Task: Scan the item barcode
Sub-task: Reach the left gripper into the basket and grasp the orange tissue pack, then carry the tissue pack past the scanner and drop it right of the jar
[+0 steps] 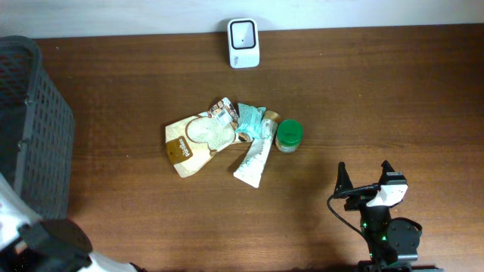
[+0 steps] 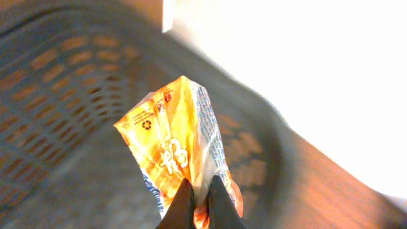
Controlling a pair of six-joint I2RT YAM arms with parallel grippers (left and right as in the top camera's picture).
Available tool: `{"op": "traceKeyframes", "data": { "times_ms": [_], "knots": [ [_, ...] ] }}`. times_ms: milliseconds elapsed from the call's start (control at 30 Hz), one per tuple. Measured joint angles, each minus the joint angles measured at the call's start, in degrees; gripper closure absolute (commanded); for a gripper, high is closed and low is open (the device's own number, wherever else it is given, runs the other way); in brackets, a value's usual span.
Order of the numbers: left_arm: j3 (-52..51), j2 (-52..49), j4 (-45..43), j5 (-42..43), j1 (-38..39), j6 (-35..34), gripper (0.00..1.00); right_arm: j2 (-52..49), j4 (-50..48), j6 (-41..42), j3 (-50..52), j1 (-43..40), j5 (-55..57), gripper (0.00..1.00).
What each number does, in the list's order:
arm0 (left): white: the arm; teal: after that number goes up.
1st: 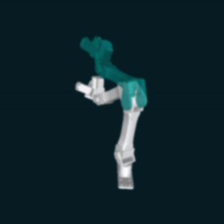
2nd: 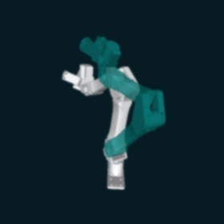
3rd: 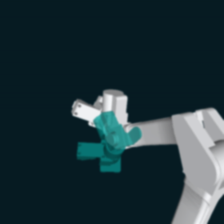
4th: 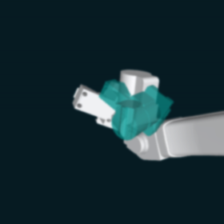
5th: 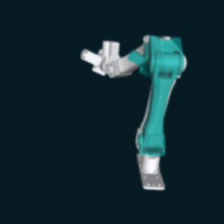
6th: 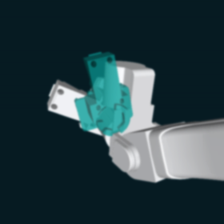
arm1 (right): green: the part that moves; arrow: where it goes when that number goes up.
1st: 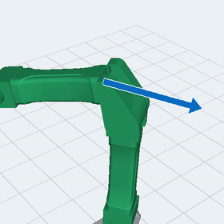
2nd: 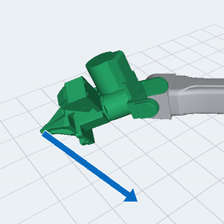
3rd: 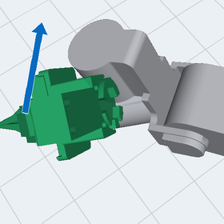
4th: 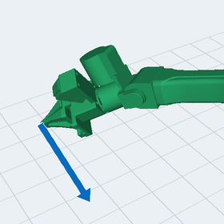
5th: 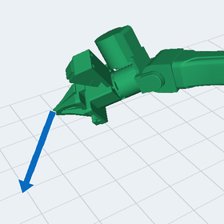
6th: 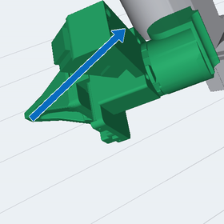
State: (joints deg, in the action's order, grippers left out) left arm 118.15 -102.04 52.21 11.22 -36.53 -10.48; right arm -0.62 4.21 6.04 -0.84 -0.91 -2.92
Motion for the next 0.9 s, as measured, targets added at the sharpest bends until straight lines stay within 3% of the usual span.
{"op": "traceKeyframes", "data": {
  "times_ms": [133,467,900],
  "knots": [
    [0.0,5.0,2.2,4.8,4.0,0.0,1.00,0.0,0.0,0.0,0.0,0.0,0.0,0.01],
    [-1.0,4.7,7.7,6.7,31.3,0.0,1.00,0.0,0.0,0.0,0.0,0.0,0.0,0.02],
    [-4.5,-14.3,7.8,-0.2,63.3,0.2,1.00,0.0,0.0,0.0,0.0,0.0,0.0,0.02]
  ]
}}
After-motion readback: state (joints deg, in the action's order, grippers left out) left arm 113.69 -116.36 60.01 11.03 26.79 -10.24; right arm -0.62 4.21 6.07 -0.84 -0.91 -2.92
